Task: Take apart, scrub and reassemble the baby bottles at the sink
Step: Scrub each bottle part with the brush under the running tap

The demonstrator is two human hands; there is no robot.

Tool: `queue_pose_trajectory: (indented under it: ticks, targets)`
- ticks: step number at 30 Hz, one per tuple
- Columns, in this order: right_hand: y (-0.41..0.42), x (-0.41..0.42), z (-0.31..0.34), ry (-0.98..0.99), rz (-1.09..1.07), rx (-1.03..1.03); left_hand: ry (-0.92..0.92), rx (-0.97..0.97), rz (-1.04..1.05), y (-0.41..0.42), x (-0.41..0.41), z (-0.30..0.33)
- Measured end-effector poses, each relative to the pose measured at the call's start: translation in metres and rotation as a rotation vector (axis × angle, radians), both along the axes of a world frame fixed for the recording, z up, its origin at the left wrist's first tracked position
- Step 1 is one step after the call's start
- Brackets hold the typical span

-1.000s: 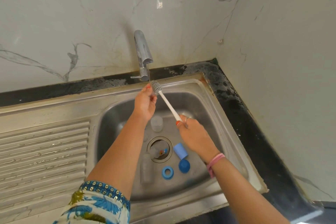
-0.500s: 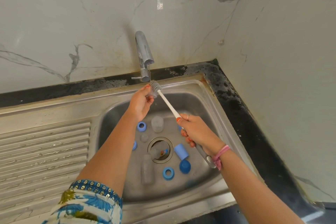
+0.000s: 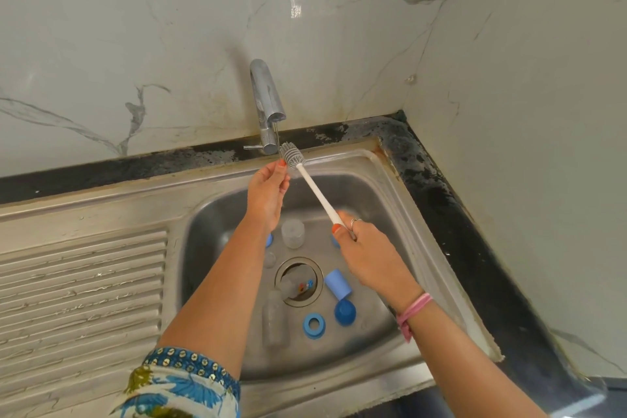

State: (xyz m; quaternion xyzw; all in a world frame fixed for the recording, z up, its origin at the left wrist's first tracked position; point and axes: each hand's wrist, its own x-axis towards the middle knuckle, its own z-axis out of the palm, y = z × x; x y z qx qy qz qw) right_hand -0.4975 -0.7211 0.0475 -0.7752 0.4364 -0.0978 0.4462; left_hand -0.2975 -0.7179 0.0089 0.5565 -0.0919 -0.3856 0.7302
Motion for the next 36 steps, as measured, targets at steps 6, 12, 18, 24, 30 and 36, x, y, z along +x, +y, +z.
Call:
queue_pose_trajectory:
  ticks: [6, 12, 18, 24, 30, 36]
  targets:
    - [-0.004, 0.022, 0.007, -0.054, 0.008, 0.077, -0.010, -0.061, 0.067, 0.003, -0.001, -0.007]
    - [0.010, 0.026, -0.001, -0.008, 0.035, 0.036, 0.125, -0.079, 0.207, 0.004, 0.004, -0.003]
    - [-0.005, 0.027, 0.006, -0.044, -0.038, 0.114, 0.045, -0.029, 0.061, 0.001, -0.010, -0.003]
    - [0.013, 0.025, -0.001, 0.010, -0.001, 0.034, 0.070, 0.017, 0.133, -0.003, -0.003, 0.003]
    - [0.008, 0.025, 0.005, -0.011, -0.024, 0.083, 0.159, 0.006, 0.149, 0.002, -0.004, 0.000]
    - [0.014, 0.026, -0.002, 0.041, 0.020, 0.027, 0.280, -0.086, 0.146, 0.002, -0.001, 0.003]
